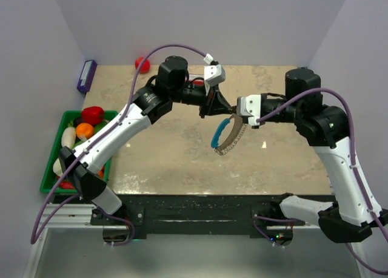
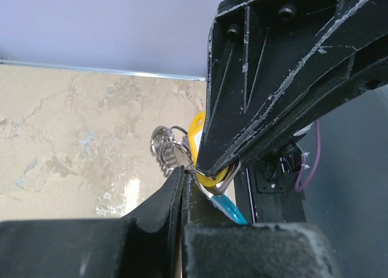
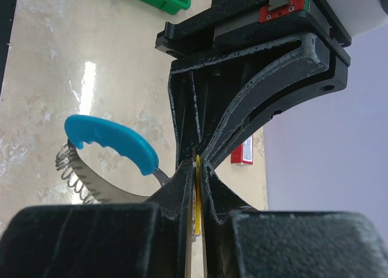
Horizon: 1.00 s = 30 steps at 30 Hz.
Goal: Remove the keys from the keyring
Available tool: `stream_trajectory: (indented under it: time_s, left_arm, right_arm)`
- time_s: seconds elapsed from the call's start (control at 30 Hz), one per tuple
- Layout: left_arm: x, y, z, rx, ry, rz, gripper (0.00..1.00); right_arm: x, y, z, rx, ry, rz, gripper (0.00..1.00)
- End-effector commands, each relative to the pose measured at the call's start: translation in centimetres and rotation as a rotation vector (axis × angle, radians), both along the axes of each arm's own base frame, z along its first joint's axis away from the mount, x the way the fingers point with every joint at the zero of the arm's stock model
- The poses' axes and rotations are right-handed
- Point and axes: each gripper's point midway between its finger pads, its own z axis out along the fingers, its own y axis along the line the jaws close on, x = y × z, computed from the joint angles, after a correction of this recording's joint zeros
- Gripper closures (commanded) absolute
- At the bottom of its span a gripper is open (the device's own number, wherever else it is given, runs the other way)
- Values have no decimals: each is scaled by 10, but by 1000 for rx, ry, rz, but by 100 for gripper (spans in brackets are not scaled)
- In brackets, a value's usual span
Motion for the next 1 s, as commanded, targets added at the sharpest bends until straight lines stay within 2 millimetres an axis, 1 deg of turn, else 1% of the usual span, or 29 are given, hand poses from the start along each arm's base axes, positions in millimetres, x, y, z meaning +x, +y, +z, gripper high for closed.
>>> stream_trajectory:
  time_s: [0.0, 0.07, 0.17, 0.23, 0.33, 0.37, 0.4, 0.47, 0.57, 0.6, 0.7, 0.77, 0.87, 0.9, 0.93, 0.97]
  left_arm:
    - [-22, -4, 17, -56, -26, -93, 100]
    - [-22, -5, 17, -57, -24, -95, 100]
    - [-25, -5, 16, -57, -17, -112, 100]
    - [-29, -4, 19, -64, -17, -133, 100]
    - [-31, -4, 19, -67, -17, -139, 100]
    - [-32, -3, 21, -69, -19, -142, 100]
    - [-34, -1, 23, -72, -22, -148, 100]
    - [-37, 0, 25, -77, -27, -159, 100]
    - [-41, 2, 27, -82, -31, -170, 100]
    - [-41, 3, 28, -83, -32, -170, 100]
    - [-43, 5, 30, -86, -35, -176, 100]
    - [-44, 6, 31, -88, -36, -179, 100]
    - [-47, 10, 36, -100, -43, -194, 100]
    - [-49, 12, 39, -103, -45, -197, 100]
    - [-49, 13, 39, -105, -47, -199, 100]
    - [-50, 13, 40, -107, -45, -203, 100]
  right_arm:
    - [1, 19, 43, 80, -187, 113, 100]
    - [3, 21, 40, 80, -190, 122, 100]
    - [2, 24, 24, 52, -201, 169, 100]
    - [3, 26, 21, 50, -212, 182, 100]
    - [7, 30, 10, 56, -180, 179, 100]
    - [8, 31, 1, 53, -167, 183, 100]
    - [8, 31, -3, 53, -158, 184, 95]
    - [12, 32, -11, 54, -148, 175, 93]
    - [17, 30, -17, 62, -127, 136, 92]
    - [17, 29, -18, 65, -123, 129, 90]
    - [23, 26, -17, 85, -103, 91, 89]
    - [25, 22, -13, 102, -97, 71, 90]
    - [23, 15, -6, 156, -57, 73, 90]
    - [22, 13, -6, 167, -37, 75, 93]
    - [22, 11, -6, 177, -30, 81, 93]
    - [26, 6, -6, 186, -29, 66, 93]
